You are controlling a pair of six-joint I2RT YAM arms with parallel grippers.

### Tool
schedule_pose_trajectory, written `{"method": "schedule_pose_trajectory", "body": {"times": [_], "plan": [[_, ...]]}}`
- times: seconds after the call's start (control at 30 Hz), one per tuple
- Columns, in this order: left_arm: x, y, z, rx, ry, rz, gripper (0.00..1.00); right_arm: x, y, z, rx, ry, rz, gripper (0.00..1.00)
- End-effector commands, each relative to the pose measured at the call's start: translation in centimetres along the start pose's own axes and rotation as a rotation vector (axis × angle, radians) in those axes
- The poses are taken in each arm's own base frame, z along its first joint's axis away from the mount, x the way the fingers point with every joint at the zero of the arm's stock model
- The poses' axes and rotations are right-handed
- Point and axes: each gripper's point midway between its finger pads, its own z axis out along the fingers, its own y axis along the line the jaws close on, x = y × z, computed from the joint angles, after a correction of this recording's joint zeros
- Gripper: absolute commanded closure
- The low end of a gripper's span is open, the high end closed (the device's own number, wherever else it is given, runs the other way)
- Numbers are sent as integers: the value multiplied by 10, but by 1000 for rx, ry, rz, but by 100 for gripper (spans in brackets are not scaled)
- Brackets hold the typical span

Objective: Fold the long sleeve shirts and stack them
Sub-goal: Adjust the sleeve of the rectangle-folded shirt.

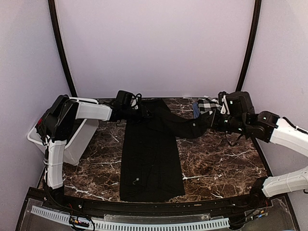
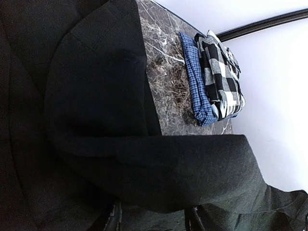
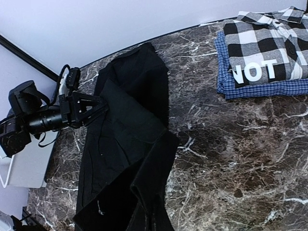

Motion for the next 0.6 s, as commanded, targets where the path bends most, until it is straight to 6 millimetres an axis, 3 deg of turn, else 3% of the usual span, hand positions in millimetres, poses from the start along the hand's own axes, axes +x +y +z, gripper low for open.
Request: {"method": "schedule_pose_trajectory", "body": {"times": [0.0,0.37,0.57], "plan": [[1,-10,-7,19,7,11,57,7,-21,-7,134,50,-53,100],[3,-22,-16,82,-6,-60,64,27,-39,-14,188,131,-55,100],[-7,-30,-21,109,-58,-120,54,40,-35,-4,155,173,-57,100]]}}
